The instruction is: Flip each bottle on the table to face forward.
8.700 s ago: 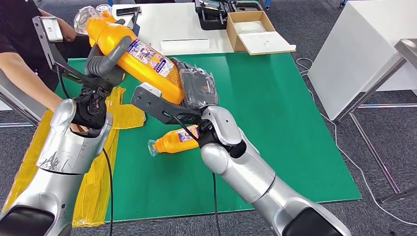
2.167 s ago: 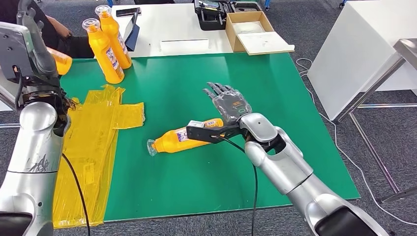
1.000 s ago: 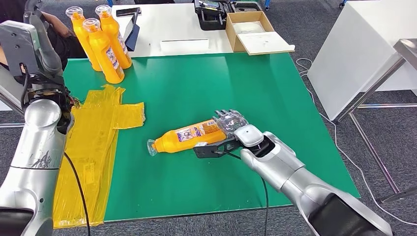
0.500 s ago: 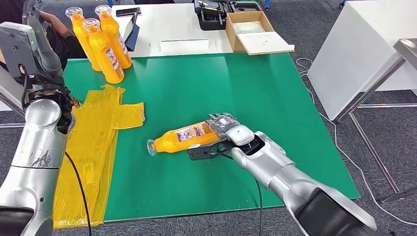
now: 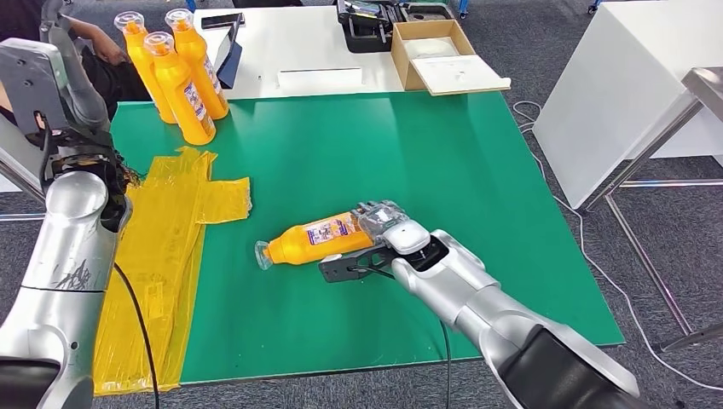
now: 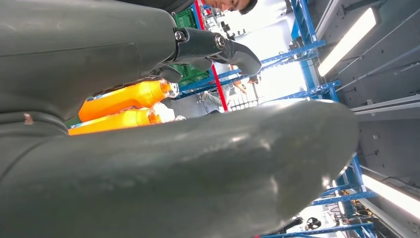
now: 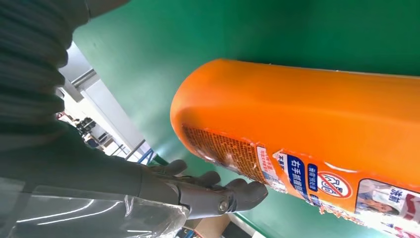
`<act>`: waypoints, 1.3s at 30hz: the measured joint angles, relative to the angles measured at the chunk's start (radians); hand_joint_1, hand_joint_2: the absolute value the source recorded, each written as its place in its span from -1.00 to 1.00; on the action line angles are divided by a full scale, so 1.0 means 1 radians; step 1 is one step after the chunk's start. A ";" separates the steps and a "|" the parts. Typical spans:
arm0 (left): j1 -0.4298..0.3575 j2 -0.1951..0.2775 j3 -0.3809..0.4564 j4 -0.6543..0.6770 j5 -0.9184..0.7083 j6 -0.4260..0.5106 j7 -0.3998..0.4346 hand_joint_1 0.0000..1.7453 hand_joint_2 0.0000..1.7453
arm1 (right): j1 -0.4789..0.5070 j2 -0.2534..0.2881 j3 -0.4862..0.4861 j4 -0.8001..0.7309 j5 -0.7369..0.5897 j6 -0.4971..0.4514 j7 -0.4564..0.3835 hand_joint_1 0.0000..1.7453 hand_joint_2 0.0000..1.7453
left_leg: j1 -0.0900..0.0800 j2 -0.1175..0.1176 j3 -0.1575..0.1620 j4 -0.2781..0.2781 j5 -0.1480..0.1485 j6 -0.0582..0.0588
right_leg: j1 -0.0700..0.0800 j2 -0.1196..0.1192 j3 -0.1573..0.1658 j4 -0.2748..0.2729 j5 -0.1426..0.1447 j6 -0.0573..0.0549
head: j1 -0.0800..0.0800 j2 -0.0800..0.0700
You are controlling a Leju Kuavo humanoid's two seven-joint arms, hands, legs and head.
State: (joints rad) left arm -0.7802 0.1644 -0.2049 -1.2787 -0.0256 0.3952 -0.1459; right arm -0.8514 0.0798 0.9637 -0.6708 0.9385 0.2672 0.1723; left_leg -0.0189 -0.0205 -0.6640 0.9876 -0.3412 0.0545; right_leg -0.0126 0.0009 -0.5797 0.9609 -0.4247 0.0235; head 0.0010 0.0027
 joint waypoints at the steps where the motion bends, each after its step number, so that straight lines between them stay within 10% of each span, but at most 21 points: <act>1: 0.000 0.000 0.000 0.000 0.000 0.000 0.001 -1.00 -1.00 | -0.002 0.002 0.000 0.005 0.001 0.007 0.000 -1.00 1.00 | 0.000 0.000 0.000 0.000 0.000 0.000 | 0.000 0.000 0.000 0.000 0.000 0.000 | 0.000 0.000; 27: -0.004 -0.006 -0.002 0.002 0.030 -0.008 0.008 -1.00 -1.00 | -0.043 -0.005 0.062 -0.015 0.071 0.201 -0.031 -1.00 1.00 | 0.000 0.000 0.007 0.000 0.000 0.000 | 0.000 0.000 0.002 0.000 0.000 0.000 | 0.000 0.000; 39: -0.022 -0.006 -0.035 0.010 0.068 -0.002 0.001 -1.00 -1.00 | 0.023 -0.050 0.078 -0.053 0.101 0.085 0.030 -1.00 1.00 | 0.000 0.000 0.004 0.000 0.000 0.000 | 0.000 0.000 0.003 0.000 0.000 0.000 | 0.000 0.000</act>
State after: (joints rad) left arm -0.8017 0.1586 -0.2397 -1.2688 0.0428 0.3930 -0.1445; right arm -0.8280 0.0301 1.0419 -0.7240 1.0391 0.3526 0.2023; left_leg -0.0190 -0.0204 -0.6602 0.9876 -0.3414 0.0544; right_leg -0.0126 0.0009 -0.5763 0.9607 -0.4245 0.0234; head 0.0009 0.0027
